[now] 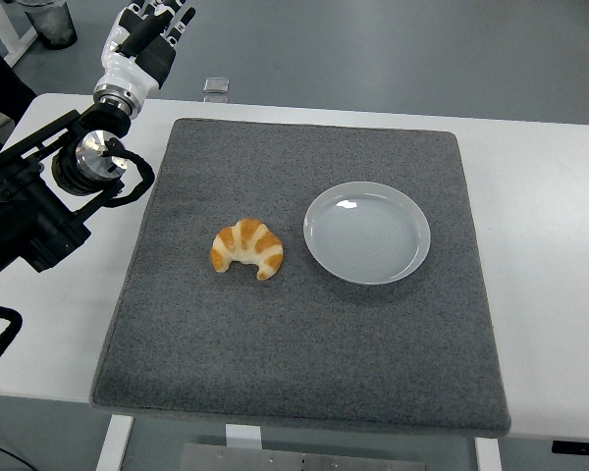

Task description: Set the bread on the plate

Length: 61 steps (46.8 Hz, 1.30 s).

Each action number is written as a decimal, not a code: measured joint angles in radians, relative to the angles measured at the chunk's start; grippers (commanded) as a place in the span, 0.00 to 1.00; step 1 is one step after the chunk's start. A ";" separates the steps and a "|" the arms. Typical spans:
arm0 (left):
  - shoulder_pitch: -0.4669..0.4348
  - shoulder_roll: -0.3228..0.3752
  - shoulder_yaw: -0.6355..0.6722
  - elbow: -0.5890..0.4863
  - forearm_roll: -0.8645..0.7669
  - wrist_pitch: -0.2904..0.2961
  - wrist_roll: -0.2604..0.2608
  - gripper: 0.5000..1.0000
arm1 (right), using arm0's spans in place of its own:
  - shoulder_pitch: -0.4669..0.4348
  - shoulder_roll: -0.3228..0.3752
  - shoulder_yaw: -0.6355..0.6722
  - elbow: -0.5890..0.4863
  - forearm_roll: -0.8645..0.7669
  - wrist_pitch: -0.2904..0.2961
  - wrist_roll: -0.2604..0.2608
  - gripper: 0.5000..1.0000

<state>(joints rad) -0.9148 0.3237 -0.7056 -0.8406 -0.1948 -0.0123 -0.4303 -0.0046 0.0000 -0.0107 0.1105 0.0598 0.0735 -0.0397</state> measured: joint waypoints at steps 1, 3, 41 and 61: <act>0.000 0.000 0.000 0.000 0.000 0.000 0.000 1.00 | 0.000 0.000 0.000 0.000 0.000 0.000 0.000 0.90; 0.000 0.000 0.001 -0.001 0.000 0.000 -0.002 1.00 | 0.000 0.000 0.000 0.000 0.000 0.000 0.000 0.90; -0.064 0.112 0.232 -0.049 0.938 0.074 -0.020 1.00 | 0.000 0.000 0.000 0.000 0.000 0.000 0.000 0.90; -0.296 0.313 0.692 -0.188 0.983 -0.076 -0.019 1.00 | 0.000 0.000 0.000 0.000 0.000 0.000 0.000 0.90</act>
<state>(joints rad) -1.2111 0.6365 -0.0133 -1.0286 0.7886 -0.0886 -0.4493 -0.0047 0.0000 -0.0107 0.1105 0.0598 0.0734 -0.0399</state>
